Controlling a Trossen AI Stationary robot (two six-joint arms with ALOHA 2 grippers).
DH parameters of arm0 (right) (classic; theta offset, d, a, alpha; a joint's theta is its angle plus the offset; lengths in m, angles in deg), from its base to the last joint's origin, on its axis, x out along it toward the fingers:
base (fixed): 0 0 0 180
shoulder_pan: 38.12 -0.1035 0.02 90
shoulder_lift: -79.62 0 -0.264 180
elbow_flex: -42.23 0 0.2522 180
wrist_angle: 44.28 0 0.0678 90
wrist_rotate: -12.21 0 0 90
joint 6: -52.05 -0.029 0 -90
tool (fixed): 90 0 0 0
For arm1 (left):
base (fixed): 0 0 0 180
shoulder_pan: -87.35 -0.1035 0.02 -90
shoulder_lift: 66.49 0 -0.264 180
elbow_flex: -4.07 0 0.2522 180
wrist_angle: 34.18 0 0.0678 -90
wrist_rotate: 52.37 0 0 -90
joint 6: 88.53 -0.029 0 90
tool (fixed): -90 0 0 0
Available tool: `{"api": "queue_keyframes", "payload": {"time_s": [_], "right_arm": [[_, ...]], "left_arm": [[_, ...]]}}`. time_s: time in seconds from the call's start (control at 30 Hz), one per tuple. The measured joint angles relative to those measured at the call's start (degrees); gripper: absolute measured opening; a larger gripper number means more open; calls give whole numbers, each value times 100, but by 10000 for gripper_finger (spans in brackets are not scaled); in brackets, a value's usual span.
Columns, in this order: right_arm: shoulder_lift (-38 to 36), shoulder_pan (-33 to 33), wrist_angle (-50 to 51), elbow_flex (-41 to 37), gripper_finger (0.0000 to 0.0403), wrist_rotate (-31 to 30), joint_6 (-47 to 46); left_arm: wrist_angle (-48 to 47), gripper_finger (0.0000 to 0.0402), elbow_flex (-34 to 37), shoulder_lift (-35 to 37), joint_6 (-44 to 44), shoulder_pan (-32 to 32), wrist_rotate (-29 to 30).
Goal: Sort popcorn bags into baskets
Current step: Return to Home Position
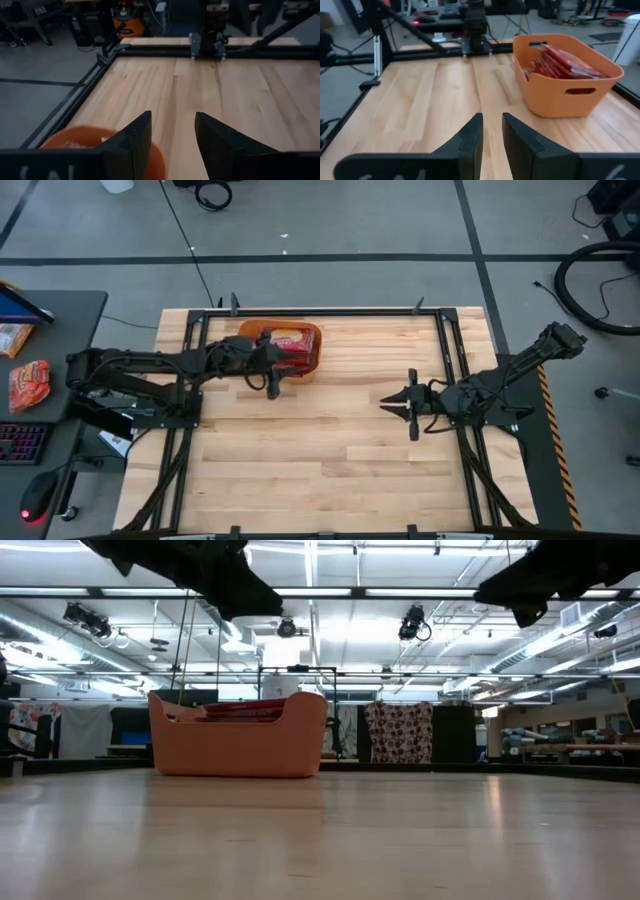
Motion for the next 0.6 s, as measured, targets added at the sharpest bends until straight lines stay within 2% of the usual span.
{"api": "queue_keyframes", "payload": {"time_s": [0.17, 0.4, 0.6], "right_arm": [[-279, 13, 539, 0, 77, -120, -184], [-618, 10, 714, 0, 77, -82, -174], [-1000, 10, 1087, 0, 77, 18, -200]], "left_arm": [[-265, 155, 60, 425, -4, 58, -2], [190, 155, 966, 1135, 221, 94, 14], [160, 155, 1481, 1892, 461, 94, 78]]}}
